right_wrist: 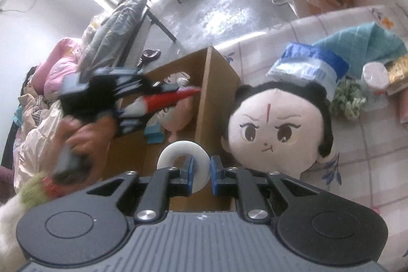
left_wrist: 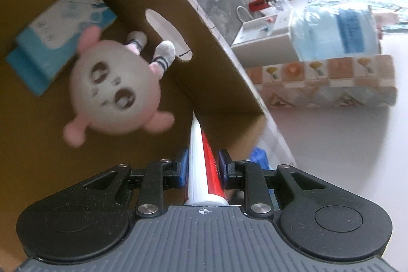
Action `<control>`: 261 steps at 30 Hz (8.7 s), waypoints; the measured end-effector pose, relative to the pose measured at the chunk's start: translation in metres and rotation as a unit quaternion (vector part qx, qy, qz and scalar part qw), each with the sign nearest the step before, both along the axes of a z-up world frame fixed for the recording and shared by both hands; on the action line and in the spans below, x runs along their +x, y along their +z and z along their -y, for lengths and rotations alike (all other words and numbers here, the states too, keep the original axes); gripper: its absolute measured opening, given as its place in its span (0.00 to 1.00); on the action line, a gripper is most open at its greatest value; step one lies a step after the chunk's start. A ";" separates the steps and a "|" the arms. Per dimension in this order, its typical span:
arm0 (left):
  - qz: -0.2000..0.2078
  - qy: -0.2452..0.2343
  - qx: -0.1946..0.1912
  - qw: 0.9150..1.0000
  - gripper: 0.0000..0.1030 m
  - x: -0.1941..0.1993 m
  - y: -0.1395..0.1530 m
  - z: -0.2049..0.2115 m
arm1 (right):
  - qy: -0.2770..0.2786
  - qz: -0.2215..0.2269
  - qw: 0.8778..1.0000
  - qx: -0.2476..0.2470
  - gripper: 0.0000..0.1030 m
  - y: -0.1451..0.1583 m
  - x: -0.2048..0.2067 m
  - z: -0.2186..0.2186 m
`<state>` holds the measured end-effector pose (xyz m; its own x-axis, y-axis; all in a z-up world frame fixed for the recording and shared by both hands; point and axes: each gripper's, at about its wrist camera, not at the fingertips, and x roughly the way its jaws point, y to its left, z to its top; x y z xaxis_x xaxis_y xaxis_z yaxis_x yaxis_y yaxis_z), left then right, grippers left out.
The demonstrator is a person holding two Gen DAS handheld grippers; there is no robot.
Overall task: Organize soft objects
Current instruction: 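Lower the toothpaste into the box and open the left tool while the right tool grasps the white tape roll, then carry the white tape roll into the cardboard box and open the right tool, then move both tools back over the remaining mat items, then close the left tool on the white yogurt cup lid, then lift the yogurt cup with the left tool toward the right tool, then close the right tool on the yogurt cup while the left tool holds it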
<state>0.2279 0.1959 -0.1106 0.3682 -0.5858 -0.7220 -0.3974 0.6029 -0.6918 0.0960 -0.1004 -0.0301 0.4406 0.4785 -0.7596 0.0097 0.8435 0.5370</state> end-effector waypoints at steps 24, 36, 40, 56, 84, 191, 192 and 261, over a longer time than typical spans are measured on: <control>0.024 0.001 0.006 1.000 0.62 0.021 -0.041 0.010 | 0.004 -0.013 0.999 -0.033 0.14 -0.001 -0.006 -0.011; 0.082 0.052 0.035 0.995 0.77 -0.036 0.061 -0.076 | 0.097 0.070 0.991 -0.061 0.14 0.039 0.050 -0.063; 0.085 0.067 0.063 0.992 0.79 -0.058 0.082 -0.101 | 0.150 0.073 0.981 -0.095 0.14 0.033 0.074 -0.093; 0.076 0.106 0.108 0.985 0.83 -0.104 0.086 -0.150 | 0.495 0.007 0.792 -0.358 0.14 -0.071 0.133 -0.219; 0.091 0.072 0.136 0.984 0.83 -0.114 0.098 -0.112 | 0.384 0.112 0.887 -0.229 0.70 0.010 0.079 -0.164; 0.038 -0.182 0.010 0.982 0.44 -0.066 0.052 0.291 | -0.041 0.028 0.999 0.018 0.71 -0.043 -0.021 0.268; 0.040 -0.179 -0.001 0.983 0.44 -0.067 0.053 0.287 | -0.034 0.032 0.999 0.003 0.71 -0.041 -0.021 0.264; -0.042 -0.338 0.210 0.916 0.62 -0.044 -0.050 0.379 | 0.048 -0.019 0.983 -0.174 0.29 -0.121 -0.034 0.223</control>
